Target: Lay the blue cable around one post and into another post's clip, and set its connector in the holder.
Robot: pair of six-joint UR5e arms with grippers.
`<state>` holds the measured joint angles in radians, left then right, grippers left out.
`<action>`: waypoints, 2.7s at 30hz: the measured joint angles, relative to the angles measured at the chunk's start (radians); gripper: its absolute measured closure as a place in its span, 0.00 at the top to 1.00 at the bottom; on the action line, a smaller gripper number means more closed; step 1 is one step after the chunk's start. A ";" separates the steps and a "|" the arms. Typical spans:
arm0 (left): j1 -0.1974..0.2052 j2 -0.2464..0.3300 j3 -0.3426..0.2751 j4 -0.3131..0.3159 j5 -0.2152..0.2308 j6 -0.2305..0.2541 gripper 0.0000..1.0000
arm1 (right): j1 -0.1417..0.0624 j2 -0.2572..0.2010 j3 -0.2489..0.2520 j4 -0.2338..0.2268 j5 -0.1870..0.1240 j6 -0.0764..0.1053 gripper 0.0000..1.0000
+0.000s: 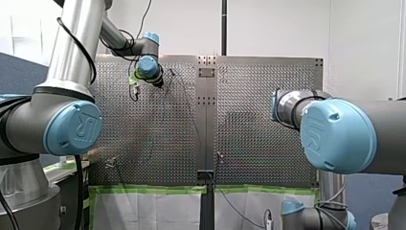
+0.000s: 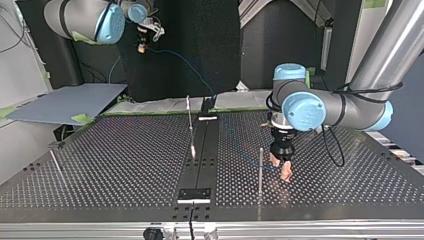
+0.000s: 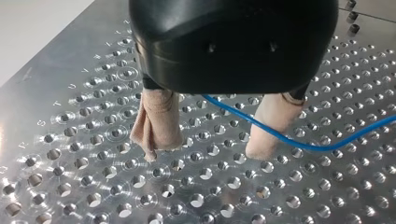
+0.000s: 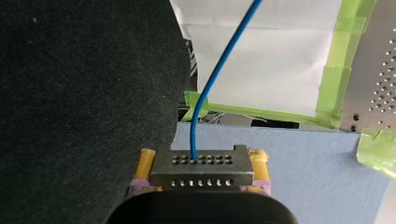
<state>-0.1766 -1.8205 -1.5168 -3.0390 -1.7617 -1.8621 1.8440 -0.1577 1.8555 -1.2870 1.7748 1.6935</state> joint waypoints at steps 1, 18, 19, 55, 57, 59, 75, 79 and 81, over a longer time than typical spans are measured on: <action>0.000 0.000 0.000 0.000 0.000 0.000 1.00 | 0.001 -0.009 0.000 0.009 0.000 0.002 0.00; 0.007 -0.001 0.000 0.001 0.001 -0.002 1.00 | -0.016 -0.157 0.000 0.157 -0.059 0.059 0.00; 0.007 -0.001 0.000 0.001 0.001 -0.002 1.00 | -0.014 -0.165 0.000 0.165 -0.067 0.052 0.00; 0.010 -0.001 0.000 0.002 0.000 0.001 1.00 | -0.019 -0.484 0.057 0.151 -0.177 -0.037 0.00; 0.011 -0.001 0.000 0.002 0.000 0.000 1.00 | -0.021 -0.504 0.064 0.144 -0.178 -0.035 0.00; 0.011 -0.001 0.000 0.002 0.000 0.000 1.00 | -0.023 -0.520 0.071 0.135 -0.178 -0.031 0.00; 0.010 -0.001 0.000 0.001 0.000 0.000 1.00 | -0.028 -0.661 0.085 0.078 -0.180 -0.038 0.00; 0.010 0.000 0.000 0.000 0.001 0.000 1.00 | -0.024 -0.657 0.085 0.062 -0.179 -0.046 0.00; 0.010 0.000 0.000 0.000 0.001 0.000 1.00 | -0.022 -0.645 0.085 0.053 -0.178 -0.048 0.00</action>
<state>-0.1661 -1.8209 -1.5169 -3.0389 -1.7607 -1.8622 1.8219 -0.8025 1.9406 -1.2337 1.5968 1.6451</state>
